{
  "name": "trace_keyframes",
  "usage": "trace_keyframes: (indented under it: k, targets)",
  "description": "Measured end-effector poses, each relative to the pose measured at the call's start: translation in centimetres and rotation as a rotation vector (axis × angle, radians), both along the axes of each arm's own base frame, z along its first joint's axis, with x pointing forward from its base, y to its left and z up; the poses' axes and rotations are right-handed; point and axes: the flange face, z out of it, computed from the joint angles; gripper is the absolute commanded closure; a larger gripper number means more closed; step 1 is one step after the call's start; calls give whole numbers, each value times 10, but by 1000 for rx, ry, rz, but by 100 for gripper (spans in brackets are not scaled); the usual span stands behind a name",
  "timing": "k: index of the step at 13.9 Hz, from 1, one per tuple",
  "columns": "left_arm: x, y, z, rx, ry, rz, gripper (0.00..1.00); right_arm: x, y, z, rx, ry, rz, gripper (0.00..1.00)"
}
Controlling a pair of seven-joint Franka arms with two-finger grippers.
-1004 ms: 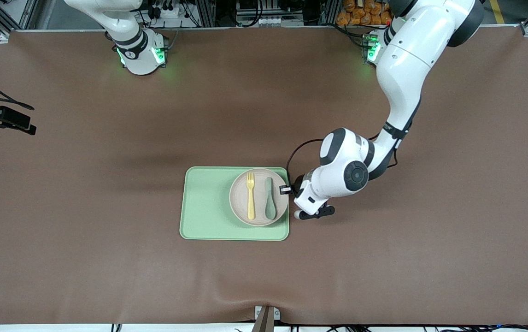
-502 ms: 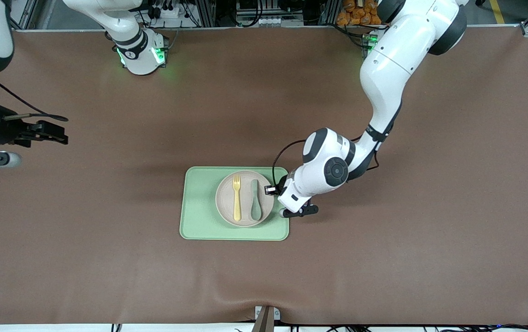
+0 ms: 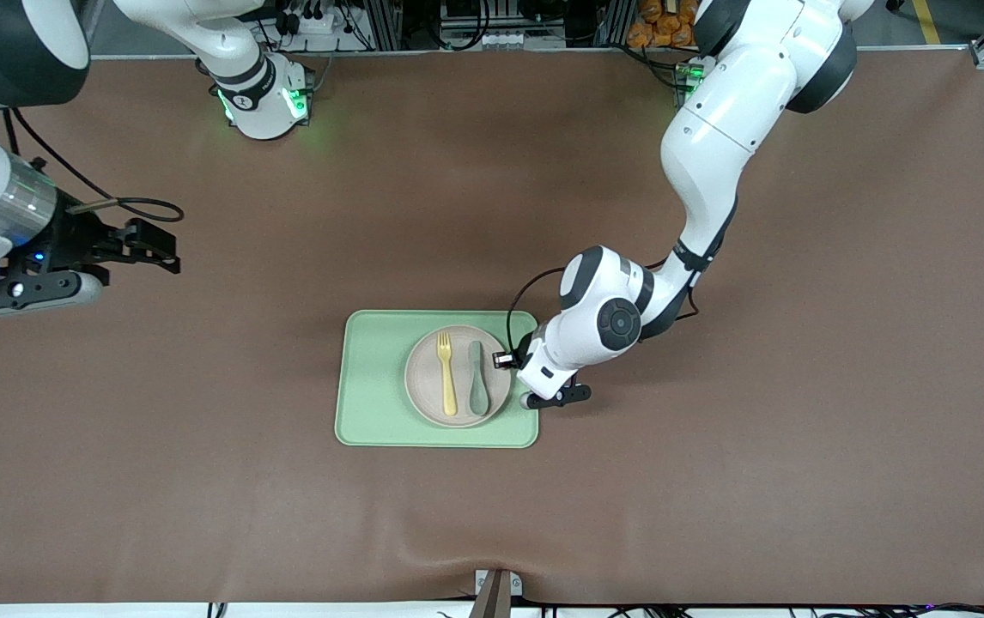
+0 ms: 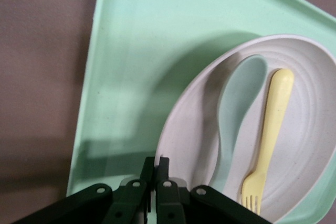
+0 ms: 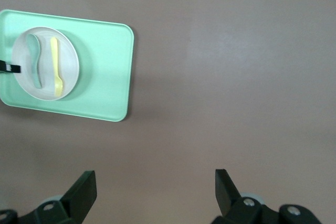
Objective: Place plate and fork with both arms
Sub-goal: 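Lower the plate onto the tray while the right gripper reaches over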
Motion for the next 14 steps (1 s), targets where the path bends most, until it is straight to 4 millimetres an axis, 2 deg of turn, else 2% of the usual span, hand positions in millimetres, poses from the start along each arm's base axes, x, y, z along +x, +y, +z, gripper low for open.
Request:
trace_keyframes:
  k: [2,3,4,7,10,12,14]
  targets:
    - [2,2,0,3,-3,3,29,7,22,-15,11,2,-10,0]
    - [2,3,0,5,-4,4,8,12,38,-25,13,-8,2,0]
    - [2,3,-1,5,-4,4,0,17,57,-37,13,-17,21,0]
    - [-1,-5,3,8,0,22,0,31,110,-80,17,-51,75,0]
    - [0,-15,16,23,-21,41,0,47,156,-128,29,-117,122,0]
    - [3,-12,29,31,-15,39,0,46,197,-160,27,-155,177,0]
    - [10,0,41,62,-3,32,0,42,230,-190,-9,-191,244,0]
